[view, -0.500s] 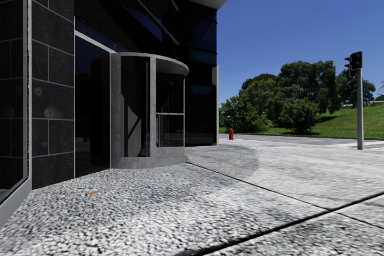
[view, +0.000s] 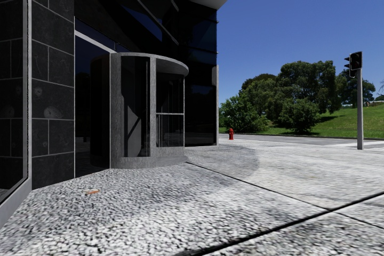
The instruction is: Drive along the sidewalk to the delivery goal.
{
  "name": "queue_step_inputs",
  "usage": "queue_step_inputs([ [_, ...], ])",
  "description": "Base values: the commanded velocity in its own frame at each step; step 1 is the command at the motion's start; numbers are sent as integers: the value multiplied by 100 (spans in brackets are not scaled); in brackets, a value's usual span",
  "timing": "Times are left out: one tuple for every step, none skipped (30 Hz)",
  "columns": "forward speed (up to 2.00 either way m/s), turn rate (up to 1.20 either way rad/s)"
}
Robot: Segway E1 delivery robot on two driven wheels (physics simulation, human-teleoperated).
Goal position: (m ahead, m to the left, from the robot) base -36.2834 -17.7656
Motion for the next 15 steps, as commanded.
queue_step_inputs([
  [0,0],
  [0,0],
  [0,0],
  [0,0],
  [0,0],
  [0,0],
  [0,0],
  [0,0],
  [0,0],
  [0,0],
  [0,0],
  [0,0],
  [0,0],
  [0,0],
  [0,0],
])
